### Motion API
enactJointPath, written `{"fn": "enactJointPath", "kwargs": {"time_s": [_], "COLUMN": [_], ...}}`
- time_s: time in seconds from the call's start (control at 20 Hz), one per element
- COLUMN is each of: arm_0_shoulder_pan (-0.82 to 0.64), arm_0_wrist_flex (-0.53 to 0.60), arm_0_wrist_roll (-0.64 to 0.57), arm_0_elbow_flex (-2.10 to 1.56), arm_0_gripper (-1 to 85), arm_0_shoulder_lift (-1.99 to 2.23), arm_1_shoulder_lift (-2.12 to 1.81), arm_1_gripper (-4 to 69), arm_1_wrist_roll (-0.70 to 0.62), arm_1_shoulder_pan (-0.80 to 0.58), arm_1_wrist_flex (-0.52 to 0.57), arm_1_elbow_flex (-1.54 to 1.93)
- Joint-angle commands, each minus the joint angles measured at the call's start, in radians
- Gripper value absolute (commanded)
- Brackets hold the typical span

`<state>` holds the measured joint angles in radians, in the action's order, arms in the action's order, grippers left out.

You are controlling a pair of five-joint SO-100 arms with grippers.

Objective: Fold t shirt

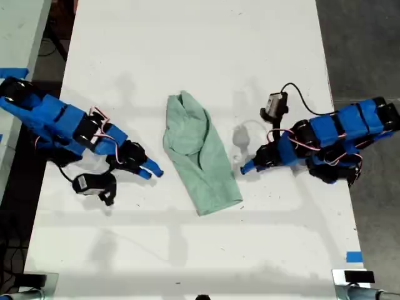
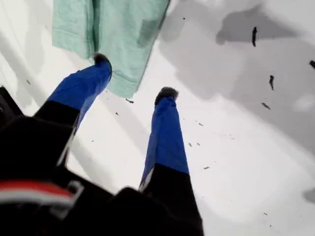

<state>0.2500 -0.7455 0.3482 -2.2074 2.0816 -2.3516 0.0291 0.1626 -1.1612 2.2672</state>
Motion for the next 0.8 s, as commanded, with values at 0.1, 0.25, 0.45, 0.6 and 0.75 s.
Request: {"fn": "enactJointPath", "kwargs": {"time_s": [0.1, 0.25, 0.45, 0.6, 0.75], "arm_0_shoulder_pan": [0.048, 0.026, -0.011, -0.04, -0.071], "arm_0_wrist_flex": [-0.466, -0.402, -0.288, -0.192, -0.095], "arm_0_wrist_roll": [0.005, 0.011, 0.0, -0.014, -0.035], "arm_0_elbow_flex": [1.22, 1.259, 1.259, 1.264, 1.267], "arm_0_gripper": [20.9, 20.9, 19.8, 18.0, 15.4], "arm_0_shoulder_lift": [-0.966, -1.028, -1.003, -1.083, -1.172], "arm_1_shoulder_lift": [0.407, 0.566, 0.647, 0.676, 0.684], "arm_1_gripper": [21.4, 21.4, 21.4, 21.3, 21.1], "arm_1_wrist_roll": [0.002, -0.015, -0.029, -0.028, -0.029], "arm_1_shoulder_pan": [0.06, 0.072, 0.074, 0.074, 0.08], "arm_1_wrist_flex": [-0.032, -0.066, -0.066, -0.072, -0.072], "arm_1_elbow_flex": [-0.368, -0.508, -0.561, -0.577, -0.591]}}
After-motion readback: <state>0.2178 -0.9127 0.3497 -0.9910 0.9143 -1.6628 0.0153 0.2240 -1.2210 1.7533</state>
